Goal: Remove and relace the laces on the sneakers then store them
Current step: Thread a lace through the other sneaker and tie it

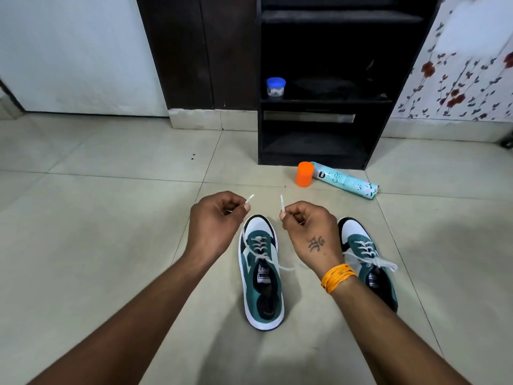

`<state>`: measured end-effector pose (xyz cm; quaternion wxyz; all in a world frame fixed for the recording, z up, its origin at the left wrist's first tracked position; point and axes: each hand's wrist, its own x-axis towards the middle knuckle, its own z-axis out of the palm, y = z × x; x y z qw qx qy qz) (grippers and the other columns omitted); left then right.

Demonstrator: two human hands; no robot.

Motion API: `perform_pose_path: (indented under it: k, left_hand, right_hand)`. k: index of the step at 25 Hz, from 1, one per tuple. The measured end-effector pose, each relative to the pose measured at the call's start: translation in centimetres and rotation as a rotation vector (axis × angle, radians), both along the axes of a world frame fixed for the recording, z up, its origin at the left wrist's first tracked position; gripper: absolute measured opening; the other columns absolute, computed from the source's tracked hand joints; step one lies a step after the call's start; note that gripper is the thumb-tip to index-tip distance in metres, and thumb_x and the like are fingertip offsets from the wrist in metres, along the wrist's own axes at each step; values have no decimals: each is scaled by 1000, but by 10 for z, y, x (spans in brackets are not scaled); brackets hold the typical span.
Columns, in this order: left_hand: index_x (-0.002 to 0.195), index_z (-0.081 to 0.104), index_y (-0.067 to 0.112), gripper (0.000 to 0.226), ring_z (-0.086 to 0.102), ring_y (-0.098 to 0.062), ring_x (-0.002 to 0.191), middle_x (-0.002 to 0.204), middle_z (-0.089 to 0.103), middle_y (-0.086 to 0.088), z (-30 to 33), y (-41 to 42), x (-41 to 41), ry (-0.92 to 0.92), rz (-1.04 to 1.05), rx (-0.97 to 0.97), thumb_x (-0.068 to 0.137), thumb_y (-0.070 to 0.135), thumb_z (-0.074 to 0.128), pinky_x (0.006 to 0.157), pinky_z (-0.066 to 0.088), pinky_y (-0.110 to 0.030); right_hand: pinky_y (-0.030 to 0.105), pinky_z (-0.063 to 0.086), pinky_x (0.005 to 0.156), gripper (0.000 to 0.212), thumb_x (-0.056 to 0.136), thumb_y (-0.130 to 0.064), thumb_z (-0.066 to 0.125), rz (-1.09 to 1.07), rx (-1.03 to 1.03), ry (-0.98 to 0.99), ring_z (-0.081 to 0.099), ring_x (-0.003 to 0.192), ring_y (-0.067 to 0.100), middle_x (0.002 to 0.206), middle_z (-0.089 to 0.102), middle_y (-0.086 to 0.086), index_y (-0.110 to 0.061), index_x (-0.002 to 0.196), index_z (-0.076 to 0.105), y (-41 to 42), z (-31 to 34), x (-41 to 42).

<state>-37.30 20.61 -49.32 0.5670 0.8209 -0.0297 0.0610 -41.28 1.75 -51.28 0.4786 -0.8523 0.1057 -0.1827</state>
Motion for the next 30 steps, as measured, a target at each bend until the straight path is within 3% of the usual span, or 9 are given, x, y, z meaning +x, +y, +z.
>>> perform_pose_path:
  k: [5, 8, 10, 13, 15, 18, 21, 25, 30]
  left_hand:
    - [75, 76, 26, 14, 68, -8, 68, 67, 71, 15, -49, 12, -2, 163, 5, 315, 87, 20, 74, 62, 47, -23]
    - [75, 78, 22, 17, 69, -13, 74, 74, 74, 9, -71, 17, -5, 333, -42, 525, 85, 17, 66, 62, 50, -23]
    - [75, 78, 17, 15, 69, -20, 69, 72, 74, 0, -81, 18, -8, 439, -61, 524, 84, 20, 66, 66, 54, -28]
    - [75, 74, 15, 17, 70, -28, 71, 71, 72, -3, -89, 13, -12, 454, -17, 462, 85, 20, 61, 65, 54, -31]
    - [81, 73, 12, 23, 67, -30, 72, 74, 72, -3, -92, 7, -9, 442, 31, 481, 87, 25, 55, 64, 51, -33]
    - [84, 69, 1, 51, 54, -27, 56, 72, 67, -8, -96, -2, -1, 602, 87, 245, 91, 50, 61, 51, 39, -27]
    - [81, 62, 9, 42, 45, -19, 49, 66, 56, -6, -102, -8, -4, 755, 96, 30, 91, 48, 74, 42, 30, -19]
    - [82, 61, 15, 17, 39, -12, 49, 66, 52, -1, -103, -11, -8, 824, 104, -161, 94, 21, 72, 43, 29, -20]
    - [90, 65, 13, 10, 49, -11, 48, 76, 67, -2, -89, -9, -10, 722, 136, -329, 96, 8, 59, 43, 32, -20]
  right_hand:
    - [36, 58, 77, 13, 90, -20, 71, 8, 42, 204, 70, 73, 11, 74, 74, -9, -24, 79, 75, -6, -49, -3]
    - [42, 58, 86, 17, 91, -20, 68, 28, 102, 287, 71, 80, 19, 83, 73, -5, -27, 105, 74, -6, -62, -7]
    - [46, 58, 88, 23, 91, -22, 68, 38, 152, 321, 71, 81, 23, 86, 73, -2, -28, 112, 71, -7, -70, -9]
    - [49, 60, 80, 7, 87, -28, 67, -35, 166, 340, 69, 73, 28, 77, 71, -1, -25, 89, 72, -8, -81, -18]
    - [52, 59, 68, 36, 84, -44, 65, -120, 119, 393, 62, 64, 38, 62, 63, 10, -10, 71, 64, -12, -90, -27]
    - [38, 60, 55, 62, 85, -63, 64, -142, 244, 647, 59, 52, 32, 57, 64, 14, -4, 65, 64, -8, -91, -39]
    - [28, 49, 49, 50, 89, -55, 68, -106, 520, 804, 49, 47, 21, 55, 60, 5, -8, 72, 69, 7, -88, -39]
    - [25, 38, 48, 19, 84, -23, 70, -146, 620, 736, 39, 44, 20, 55, 52, 5, -13, 69, 64, 13, -86, -29]
    - [22, 38, 43, 17, 88, -1, 63, -109, 673, 517, 43, 46, 15, 60, 53, 7, -8, 73, 62, 9, -71, -25]
